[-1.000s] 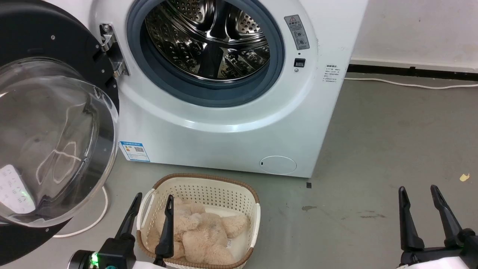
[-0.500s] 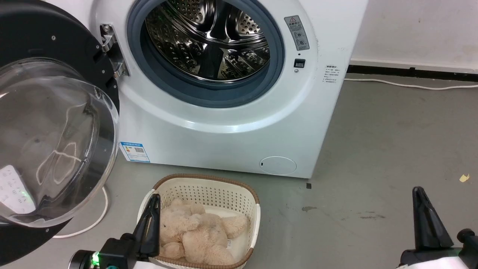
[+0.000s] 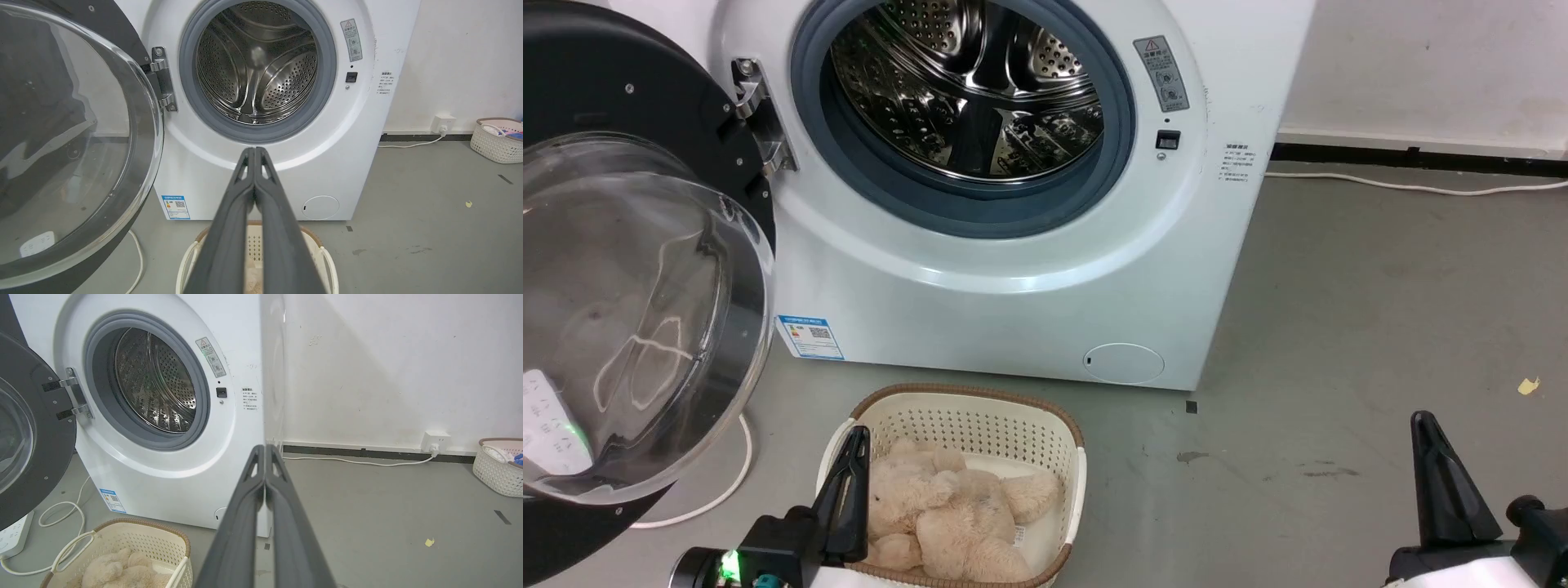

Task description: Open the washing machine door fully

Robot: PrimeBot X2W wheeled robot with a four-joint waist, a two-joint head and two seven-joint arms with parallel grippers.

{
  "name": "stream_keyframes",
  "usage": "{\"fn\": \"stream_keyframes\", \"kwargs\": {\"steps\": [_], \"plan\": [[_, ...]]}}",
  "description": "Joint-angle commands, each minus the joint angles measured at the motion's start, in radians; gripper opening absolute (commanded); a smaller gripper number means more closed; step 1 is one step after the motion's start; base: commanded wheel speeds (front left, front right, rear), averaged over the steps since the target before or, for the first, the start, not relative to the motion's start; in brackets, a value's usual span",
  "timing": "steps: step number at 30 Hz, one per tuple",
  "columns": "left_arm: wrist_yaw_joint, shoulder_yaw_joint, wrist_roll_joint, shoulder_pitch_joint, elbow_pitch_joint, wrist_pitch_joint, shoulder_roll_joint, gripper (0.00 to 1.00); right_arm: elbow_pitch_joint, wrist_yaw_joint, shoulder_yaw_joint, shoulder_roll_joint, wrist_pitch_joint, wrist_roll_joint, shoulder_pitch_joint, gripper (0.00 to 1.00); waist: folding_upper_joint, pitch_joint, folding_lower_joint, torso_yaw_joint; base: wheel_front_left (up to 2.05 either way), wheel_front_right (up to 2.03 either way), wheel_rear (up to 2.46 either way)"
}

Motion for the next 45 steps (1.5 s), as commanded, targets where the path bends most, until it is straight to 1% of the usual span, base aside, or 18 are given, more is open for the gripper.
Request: {"fn": "stream_keyframes", "kwargs": {"steps": [1,45], "plan": [[-0.002,0.006,0.005,-0.011,0.000,0.004,-0.007,0.00,0.003,0.000,0.004,0.000,0.004,-0.007,-0.012,0.00,0.0000,0.000,0.0000,-0.001,0.00,0.00,0.00],[-0.007,0.044,0.040,-0.035,0.000,0.092,-0.026,0.00,0.019,0.000,0.046,0.001,0.092,-0.046,-0.045,0.00,0.0000,-0.010,0.0000,-0.042,0.00,0.00,0.00]]}}
